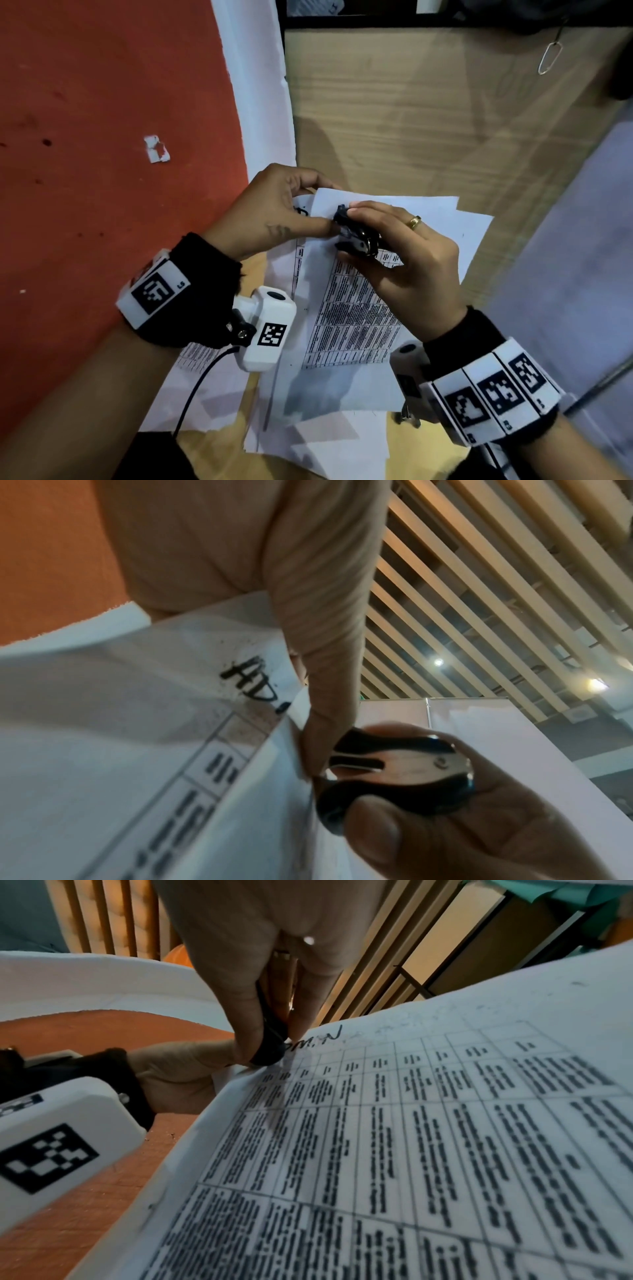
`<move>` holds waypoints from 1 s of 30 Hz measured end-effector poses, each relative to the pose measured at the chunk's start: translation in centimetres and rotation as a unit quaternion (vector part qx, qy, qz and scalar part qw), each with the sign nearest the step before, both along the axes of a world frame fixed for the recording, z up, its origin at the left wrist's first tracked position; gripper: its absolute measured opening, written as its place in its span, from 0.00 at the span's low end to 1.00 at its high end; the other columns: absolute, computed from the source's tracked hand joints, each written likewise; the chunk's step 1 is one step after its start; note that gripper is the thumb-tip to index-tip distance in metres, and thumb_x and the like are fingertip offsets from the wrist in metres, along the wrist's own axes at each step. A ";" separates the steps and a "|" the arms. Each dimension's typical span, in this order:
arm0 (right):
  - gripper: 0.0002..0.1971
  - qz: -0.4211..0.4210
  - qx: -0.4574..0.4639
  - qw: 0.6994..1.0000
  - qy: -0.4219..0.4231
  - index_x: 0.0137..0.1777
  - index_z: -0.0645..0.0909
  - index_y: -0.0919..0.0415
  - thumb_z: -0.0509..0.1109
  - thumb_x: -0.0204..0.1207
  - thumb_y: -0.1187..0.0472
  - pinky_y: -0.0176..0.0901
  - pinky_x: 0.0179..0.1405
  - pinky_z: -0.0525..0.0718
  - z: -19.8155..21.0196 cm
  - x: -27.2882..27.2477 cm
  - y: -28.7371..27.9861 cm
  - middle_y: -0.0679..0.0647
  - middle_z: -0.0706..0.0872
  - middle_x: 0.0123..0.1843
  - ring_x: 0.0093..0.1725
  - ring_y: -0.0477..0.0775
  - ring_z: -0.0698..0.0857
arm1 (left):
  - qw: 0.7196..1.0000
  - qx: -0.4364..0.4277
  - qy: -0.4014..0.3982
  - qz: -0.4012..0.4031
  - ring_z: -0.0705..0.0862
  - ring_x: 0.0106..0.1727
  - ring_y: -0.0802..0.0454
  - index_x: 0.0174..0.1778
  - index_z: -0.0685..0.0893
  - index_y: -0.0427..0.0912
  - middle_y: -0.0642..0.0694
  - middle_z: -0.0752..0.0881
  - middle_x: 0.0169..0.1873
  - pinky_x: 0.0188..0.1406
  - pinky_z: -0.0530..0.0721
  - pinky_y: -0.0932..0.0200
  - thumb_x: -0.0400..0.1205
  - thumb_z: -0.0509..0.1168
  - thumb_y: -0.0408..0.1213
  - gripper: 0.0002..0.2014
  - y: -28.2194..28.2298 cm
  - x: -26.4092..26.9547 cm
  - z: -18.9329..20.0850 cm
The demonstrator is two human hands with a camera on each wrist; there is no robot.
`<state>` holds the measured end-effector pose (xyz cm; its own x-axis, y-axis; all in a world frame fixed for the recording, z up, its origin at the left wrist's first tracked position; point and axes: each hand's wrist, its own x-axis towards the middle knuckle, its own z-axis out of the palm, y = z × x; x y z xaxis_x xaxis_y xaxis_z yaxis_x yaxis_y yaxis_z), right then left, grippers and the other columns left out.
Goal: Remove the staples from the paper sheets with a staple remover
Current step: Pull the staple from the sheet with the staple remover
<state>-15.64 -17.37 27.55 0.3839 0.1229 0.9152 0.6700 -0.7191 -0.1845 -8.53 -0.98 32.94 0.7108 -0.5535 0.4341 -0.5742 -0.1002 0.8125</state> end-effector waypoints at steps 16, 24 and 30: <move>0.13 -0.065 -0.083 0.994 -0.024 0.53 0.84 0.70 0.78 0.68 0.68 0.53 0.44 0.84 1.0 0.3 0.4 0.61 0.87 0.52 0.50 0.63 0.86 | 0.995 0.020 -0.037 0.091 0.87 0.42 0.51 0.43 0.90 0.36 0.39 0.91 0.40 0.47 0.86 0.37 0.60 0.76 0.40 0.17 0.1 -0.5 -0.1; 0.15 -0.049 -0.101 0.993 -0.023 0.53 0.84 0.70 0.78 0.66 0.71 0.53 0.41 0.85 1.4 0.4 0.4 0.61 0.87 0.53 0.50 0.63 0.86 | 0.994 0.005 -0.040 0.099 0.83 0.37 0.54 0.37 0.89 0.38 0.33 0.89 0.38 0.41 0.86 0.42 0.57 0.73 0.41 0.15 -0.1 -0.6 0.1; 0.13 -0.024 -0.124 0.992 -0.013 0.53 0.84 0.71 0.77 0.68 0.71 0.54 0.42 0.85 1.8 0.5 0.0 0.61 0.86 0.53 0.50 0.64 0.86 | 0.996 0.006 -0.034 0.087 0.83 0.37 0.52 0.39 0.90 0.37 0.32 0.89 0.39 0.43 0.86 0.39 0.56 0.73 0.41 0.18 0.1 -0.5 0.0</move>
